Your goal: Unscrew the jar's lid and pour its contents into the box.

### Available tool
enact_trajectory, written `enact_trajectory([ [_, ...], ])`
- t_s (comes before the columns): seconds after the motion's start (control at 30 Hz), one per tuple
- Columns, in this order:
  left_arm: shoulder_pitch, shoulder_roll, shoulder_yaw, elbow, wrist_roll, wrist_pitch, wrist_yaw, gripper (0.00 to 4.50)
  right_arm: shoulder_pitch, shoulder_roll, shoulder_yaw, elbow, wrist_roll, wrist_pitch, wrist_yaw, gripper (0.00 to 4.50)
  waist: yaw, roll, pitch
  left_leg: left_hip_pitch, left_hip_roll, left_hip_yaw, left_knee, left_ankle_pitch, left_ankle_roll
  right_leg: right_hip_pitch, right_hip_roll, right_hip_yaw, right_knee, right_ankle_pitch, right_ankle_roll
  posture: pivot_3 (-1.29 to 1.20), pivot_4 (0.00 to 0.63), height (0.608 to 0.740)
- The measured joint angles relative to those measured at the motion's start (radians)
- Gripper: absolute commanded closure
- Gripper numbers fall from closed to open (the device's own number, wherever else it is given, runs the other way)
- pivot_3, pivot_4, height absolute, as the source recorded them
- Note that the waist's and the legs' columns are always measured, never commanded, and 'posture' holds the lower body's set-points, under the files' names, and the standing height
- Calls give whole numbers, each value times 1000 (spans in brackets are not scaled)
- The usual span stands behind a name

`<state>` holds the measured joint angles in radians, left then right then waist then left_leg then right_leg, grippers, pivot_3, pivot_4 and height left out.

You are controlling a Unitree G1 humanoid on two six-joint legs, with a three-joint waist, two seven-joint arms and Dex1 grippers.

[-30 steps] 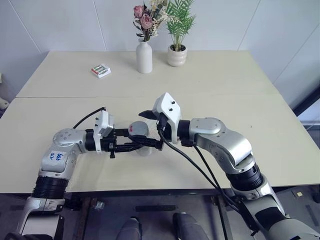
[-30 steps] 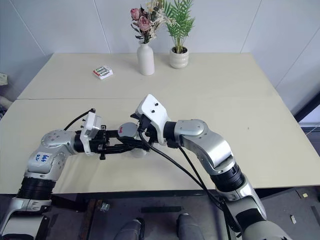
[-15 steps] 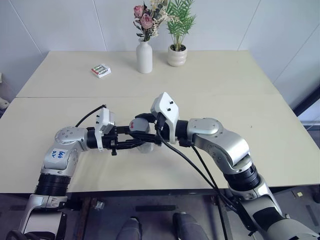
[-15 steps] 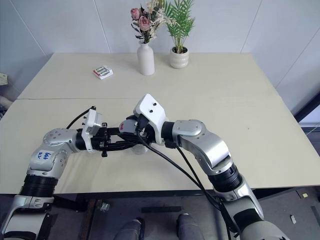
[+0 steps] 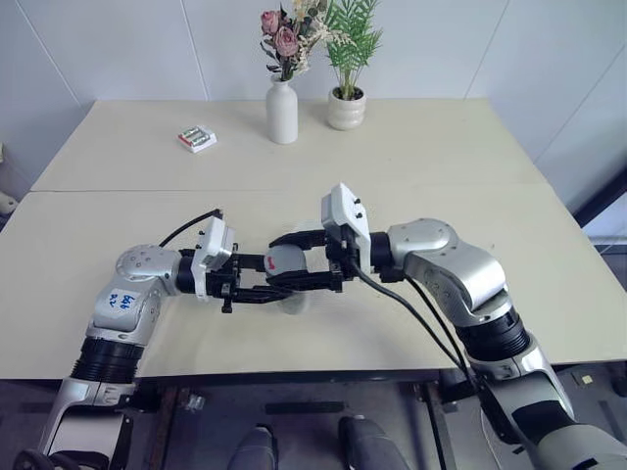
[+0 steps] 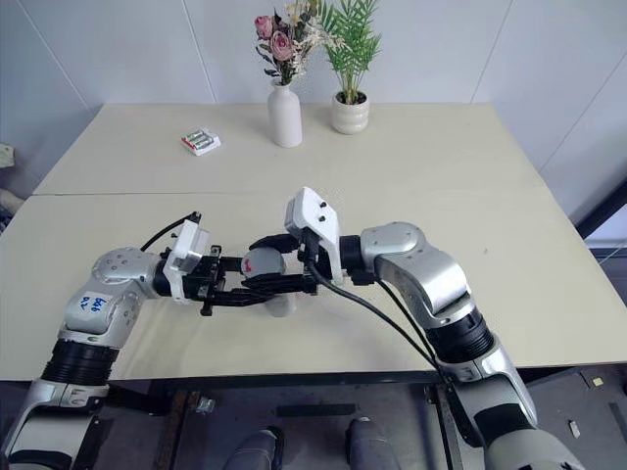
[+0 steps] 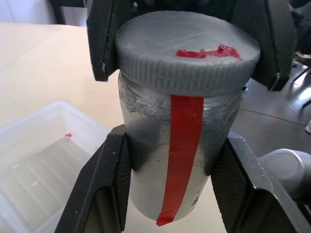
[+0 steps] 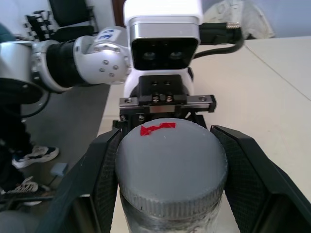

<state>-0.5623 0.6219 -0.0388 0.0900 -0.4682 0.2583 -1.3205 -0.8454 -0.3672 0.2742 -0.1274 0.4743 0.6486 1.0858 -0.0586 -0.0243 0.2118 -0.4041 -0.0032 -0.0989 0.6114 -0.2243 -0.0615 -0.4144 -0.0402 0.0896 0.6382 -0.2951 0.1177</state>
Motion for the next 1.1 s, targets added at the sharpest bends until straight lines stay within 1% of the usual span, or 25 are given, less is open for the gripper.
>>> enact_trajectory([
  [0.1,-14,-4,-2,0,-3,1,-13,2576,-44,-3,-1,67,2,-25,89,1936,0,0,0,0,0,0,0,0,0,0,0,0,0,0,0,0,150,740],
  [0.3,-21,-11,-11,1,-9,9,-29,2576,-92,5,1,181,2,-71,218,1936,1,0,0,0,0,0,0,0,0,0,0,0,-1,0,0,0,150,740],
  [0.53,-22,-11,-10,1,-17,18,-30,2576,-107,21,-2,233,1,-99,259,1936,1,0,0,0,0,0,0,0,0,0,0,0,0,0,0,0,150,740],
  [0.6,-22,-11,-10,0,-19,21,-30,2576,-107,23,-6,233,3,-91,259,1190,1,0,0,0,0,0,0,0,0,0,0,0,0,0,0,0,150,740],
  [0.7,-20,-9,-1,0,-18,20,-23,2576,-107,25,-9,233,28,-73,271,243,1,0,0,0,0,0,0,0,0,0,0,0,0,0,0,0,150,740],
  [0.73,-20,-7,2,0,-18,21,-19,2576,-107,27,-9,233,32,-73,274,30,1,0,0,0,0,0,0,0,0,0,0,0,0,0,0,0,150,740],
  [1.1,0,-4,37,2,-18,27,18,2576,-114,51,-83,249,29,-198,242,30,1,0,0,0,0,0,0,0,0,0,0,0,0,0,0,0,150,740],
])
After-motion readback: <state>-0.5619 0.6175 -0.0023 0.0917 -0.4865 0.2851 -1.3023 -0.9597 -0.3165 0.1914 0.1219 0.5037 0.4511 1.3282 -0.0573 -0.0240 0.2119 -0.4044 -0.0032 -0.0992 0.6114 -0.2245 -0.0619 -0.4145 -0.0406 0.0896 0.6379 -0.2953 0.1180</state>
